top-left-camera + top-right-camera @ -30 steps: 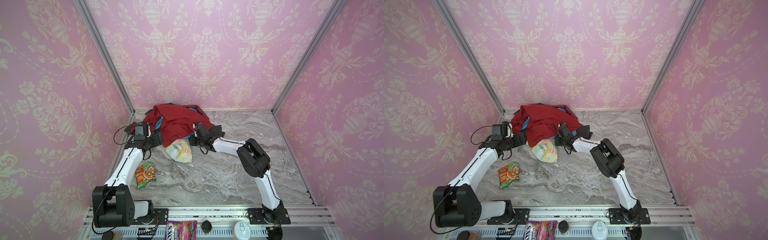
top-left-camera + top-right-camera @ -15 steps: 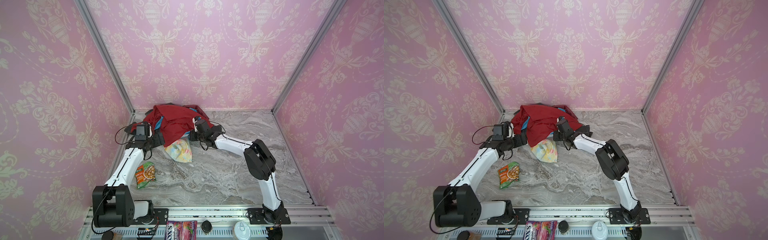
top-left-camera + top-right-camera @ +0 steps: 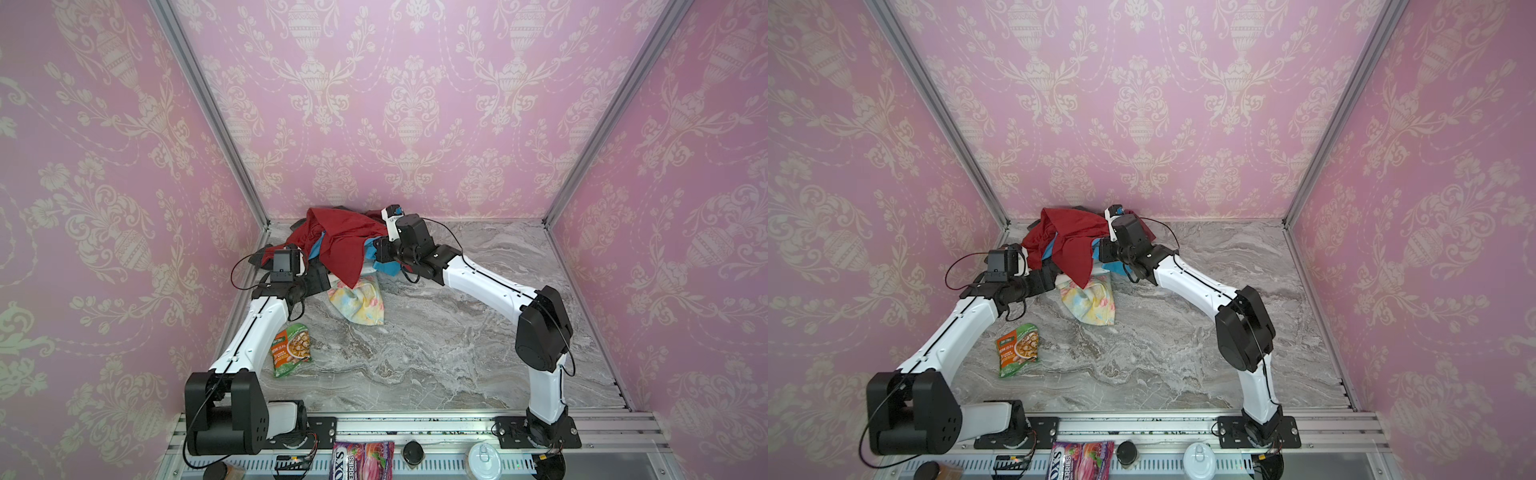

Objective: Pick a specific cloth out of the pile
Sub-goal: 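Grasp the turquoise shirt in the pile with the right gripper, then lift the turquoise shirt up out of the pile with the right gripper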

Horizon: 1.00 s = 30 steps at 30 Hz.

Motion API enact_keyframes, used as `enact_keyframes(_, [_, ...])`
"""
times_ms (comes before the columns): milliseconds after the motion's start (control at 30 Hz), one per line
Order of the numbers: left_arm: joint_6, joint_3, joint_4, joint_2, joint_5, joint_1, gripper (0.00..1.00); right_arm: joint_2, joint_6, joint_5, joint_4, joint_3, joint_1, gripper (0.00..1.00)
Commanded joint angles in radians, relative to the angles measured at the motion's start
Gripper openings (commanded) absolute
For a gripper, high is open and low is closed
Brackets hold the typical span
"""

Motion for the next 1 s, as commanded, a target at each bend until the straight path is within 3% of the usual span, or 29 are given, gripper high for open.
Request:
enact_keyframes(0, [0.027,-0.012,0.008,-0.023,0.007,-0.006,0.95,-0.007,-0.064,-0.035,-0.026,0.102,0.010,0.00])
enact_keyframes(633, [0.030,-0.017,0.010,-0.042,0.001,-0.008,0.95,0.043,-0.118,-0.049,-0.024,0.433,0.010,0.00])
enact_keyframes(967, [0.035,-0.023,0.015,-0.053,-0.005,-0.009,0.95,0.013,-0.144,-0.012,0.030,0.461,0.010,0.00])
